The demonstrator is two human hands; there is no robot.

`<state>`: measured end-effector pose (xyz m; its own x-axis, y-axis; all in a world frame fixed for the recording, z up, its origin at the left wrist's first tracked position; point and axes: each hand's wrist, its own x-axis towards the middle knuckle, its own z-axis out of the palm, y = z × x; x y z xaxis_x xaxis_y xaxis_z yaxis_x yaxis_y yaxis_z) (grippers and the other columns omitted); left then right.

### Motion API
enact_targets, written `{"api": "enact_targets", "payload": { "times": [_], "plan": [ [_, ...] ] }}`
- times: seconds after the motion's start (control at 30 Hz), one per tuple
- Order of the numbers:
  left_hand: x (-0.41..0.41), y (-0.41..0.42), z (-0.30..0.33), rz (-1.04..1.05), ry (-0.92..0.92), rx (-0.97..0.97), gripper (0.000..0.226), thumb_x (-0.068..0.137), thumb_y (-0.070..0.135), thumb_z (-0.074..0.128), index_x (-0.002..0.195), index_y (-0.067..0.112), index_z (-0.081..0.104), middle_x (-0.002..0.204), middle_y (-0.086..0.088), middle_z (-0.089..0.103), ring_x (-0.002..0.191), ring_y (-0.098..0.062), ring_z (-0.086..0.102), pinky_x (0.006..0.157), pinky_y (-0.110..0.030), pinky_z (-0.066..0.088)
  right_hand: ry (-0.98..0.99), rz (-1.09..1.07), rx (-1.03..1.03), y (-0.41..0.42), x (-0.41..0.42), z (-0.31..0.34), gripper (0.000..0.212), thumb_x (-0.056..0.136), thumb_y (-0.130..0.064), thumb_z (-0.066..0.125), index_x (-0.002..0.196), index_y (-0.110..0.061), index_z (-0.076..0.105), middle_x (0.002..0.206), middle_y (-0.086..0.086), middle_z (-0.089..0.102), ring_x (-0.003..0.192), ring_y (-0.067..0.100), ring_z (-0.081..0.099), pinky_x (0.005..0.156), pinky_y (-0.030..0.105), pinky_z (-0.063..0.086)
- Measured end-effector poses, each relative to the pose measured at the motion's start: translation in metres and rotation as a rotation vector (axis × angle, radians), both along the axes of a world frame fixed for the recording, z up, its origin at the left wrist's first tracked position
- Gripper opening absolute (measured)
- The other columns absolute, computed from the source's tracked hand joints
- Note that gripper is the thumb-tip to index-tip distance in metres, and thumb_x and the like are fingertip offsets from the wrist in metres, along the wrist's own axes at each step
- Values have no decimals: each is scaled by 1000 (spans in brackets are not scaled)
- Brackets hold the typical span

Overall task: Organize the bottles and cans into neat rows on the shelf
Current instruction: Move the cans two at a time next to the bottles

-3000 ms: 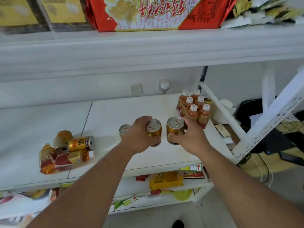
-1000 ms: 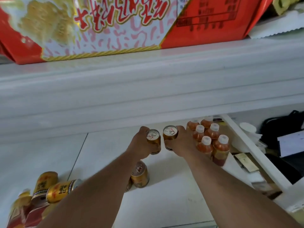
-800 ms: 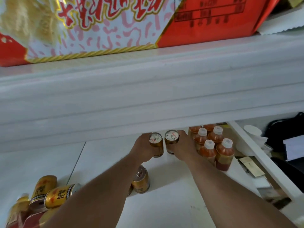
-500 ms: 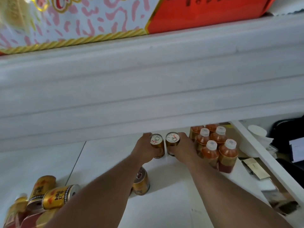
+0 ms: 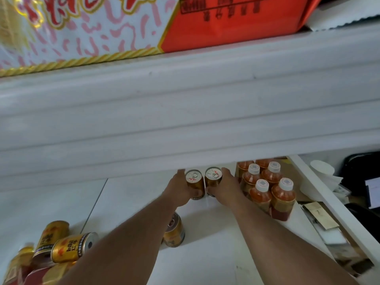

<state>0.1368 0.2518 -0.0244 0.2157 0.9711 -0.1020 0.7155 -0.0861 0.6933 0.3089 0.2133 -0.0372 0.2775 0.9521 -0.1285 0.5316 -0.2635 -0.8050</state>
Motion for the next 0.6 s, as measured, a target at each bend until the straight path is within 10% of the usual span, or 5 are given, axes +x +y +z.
{"api": "enact_targets", "payload": {
  "times": [0.2,0.37,0.6],
  "plan": [
    [-26,-7,22,33,151,34,101,78,49,76,154,16,17,157,-6,30,139,-22,35,109,-34,34,-30,-44,0,-31,-7,16,87,83,-21,78,154,-11,27,151,8,44,137,26,43,94,26,35],
    [-61,-34,38,61,174,57,88,83,58,64,152,21,25,156,-2,32,138,-20,37,109,-32,32,-216,-72,186,-77,-24,38,57,90,-29,65,142,-19,44,138,4,55,127,26,51,92,35,41],
    [-100,-86,47,174,131,85,75,85,60,59,148,26,35,153,0,38,133,-18,43,102,-33,37,-249,184,37,-114,-50,50,68,92,-44,64,148,-21,35,147,5,50,131,28,50,98,35,45]
  ]
}}
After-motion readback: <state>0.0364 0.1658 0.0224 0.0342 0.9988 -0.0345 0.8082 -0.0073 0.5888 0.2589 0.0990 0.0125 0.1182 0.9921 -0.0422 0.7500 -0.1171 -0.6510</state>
